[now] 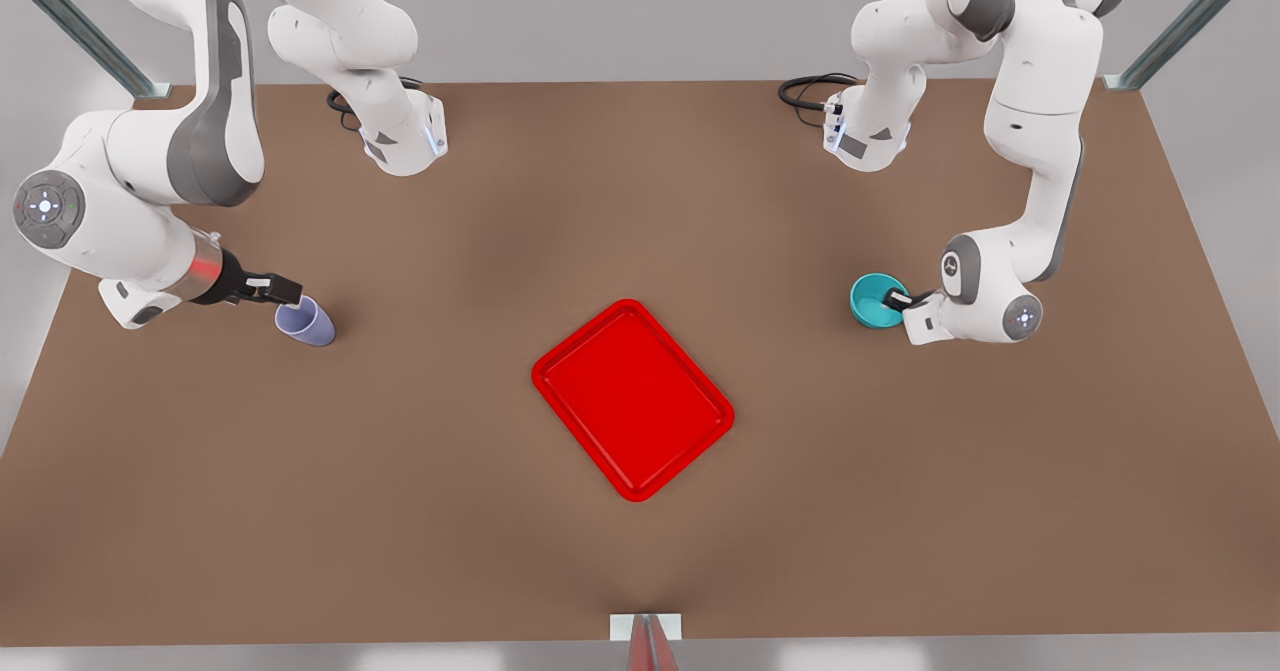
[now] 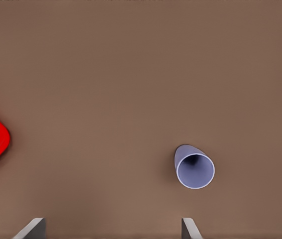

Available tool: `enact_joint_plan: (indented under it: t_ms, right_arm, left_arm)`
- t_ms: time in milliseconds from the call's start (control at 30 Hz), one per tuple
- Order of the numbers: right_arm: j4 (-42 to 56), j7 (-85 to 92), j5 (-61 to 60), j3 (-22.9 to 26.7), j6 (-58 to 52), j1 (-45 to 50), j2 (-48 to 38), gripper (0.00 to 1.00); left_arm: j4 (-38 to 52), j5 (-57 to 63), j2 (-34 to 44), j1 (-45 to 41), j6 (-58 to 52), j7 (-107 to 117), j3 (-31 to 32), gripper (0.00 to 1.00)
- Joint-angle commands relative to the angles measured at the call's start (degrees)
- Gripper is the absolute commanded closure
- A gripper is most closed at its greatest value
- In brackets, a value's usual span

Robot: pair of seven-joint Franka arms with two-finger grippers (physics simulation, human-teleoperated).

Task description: Place the bowl on the tray with the left arm and the cup on the tray with the right arm

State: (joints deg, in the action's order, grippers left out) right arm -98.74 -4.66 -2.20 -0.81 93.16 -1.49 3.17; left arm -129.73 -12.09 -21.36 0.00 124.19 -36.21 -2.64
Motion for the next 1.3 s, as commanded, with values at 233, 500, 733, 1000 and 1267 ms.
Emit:
enact_joint_plan:
  t_ms: [233,500,733,1000,1267]
  right_arm:
    - [0.0,0.1,0.0,-0.1,0.0,0.0,0.0,0.00]
    - [0.0,0.0,0.0,0.0,0.0,0.0,0.0,0.00]
    - [0.0,0.1,0.0,0.0,0.0,0.0,0.0,0.00]
    - [0.0,0.1,0.0,0.0,0.0,0.0,0.0,0.00]
    - [0.0,0.1,0.0,0.0,0.0,0.0,0.0,0.00]
  left_arm:
    - [3.5,0.0,0.4,-0.1,-2.8,3.0,0.3,0.79]
    - [9.7,-3.6,5.6,-15.6,-4.7,38.7,0.7,0.79]
    - [47.1,-6.5,-18.9,-25.7,-8.8,80.0,5.6,0.79]
    - [54.0,-6.9,-28.2,-29.6,-1.9,82.3,5.8,0.79]
    - [54.1,-0.4,-25.4,-27.4,-6.1,81.2,4.8,0.00]
